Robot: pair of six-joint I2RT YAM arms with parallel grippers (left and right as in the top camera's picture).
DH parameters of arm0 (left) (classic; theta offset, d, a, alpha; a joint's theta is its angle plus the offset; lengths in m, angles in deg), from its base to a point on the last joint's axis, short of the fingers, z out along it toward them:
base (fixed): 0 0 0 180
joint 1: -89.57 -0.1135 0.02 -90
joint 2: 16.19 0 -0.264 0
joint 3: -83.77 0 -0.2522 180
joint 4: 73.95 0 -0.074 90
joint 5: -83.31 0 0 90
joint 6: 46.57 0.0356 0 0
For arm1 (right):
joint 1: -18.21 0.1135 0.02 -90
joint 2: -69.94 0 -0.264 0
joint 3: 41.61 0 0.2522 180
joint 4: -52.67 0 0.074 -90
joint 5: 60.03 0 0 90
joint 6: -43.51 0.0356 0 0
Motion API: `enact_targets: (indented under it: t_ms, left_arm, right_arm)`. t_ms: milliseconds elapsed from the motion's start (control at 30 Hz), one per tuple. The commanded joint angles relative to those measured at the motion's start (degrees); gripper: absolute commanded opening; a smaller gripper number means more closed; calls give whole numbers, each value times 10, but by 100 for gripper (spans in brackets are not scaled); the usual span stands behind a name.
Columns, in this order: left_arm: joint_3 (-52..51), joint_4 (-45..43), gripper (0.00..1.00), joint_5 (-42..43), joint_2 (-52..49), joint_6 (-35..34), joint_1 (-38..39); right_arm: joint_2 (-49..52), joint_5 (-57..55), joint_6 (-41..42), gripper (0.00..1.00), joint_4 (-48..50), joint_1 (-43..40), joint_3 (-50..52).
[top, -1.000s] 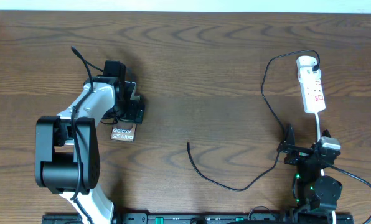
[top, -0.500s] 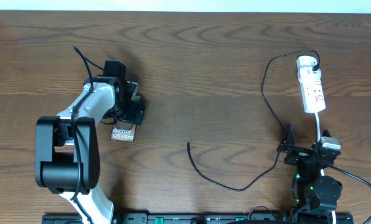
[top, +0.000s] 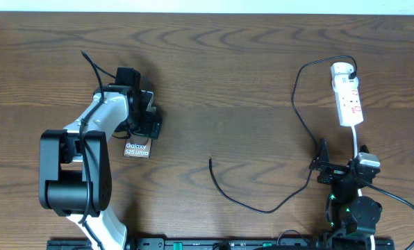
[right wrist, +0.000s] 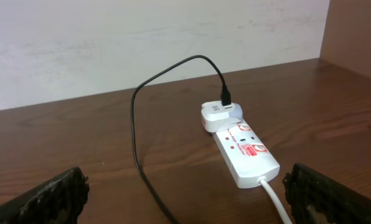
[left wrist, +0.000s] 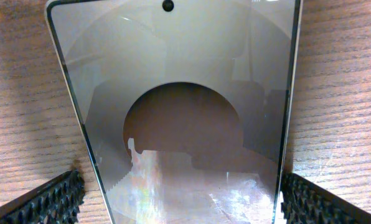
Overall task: Plug charger to phone and switch on socket
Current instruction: 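Close the left gripper on the phone's bottom edge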
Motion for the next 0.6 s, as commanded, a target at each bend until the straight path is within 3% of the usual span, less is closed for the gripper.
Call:
enact_targets:
  t_ms: [0, 567]
  left_arm:
    - [-14, 0, 98, 30, -6, -5, 2]
    - [-14, 0, 98, 30, -6, -33, 2]
  right_arm:
    - [-3, 3, -6, 99, -2, 0, 0]
    - [-3, 3, -6, 99, -2, 0, 1]
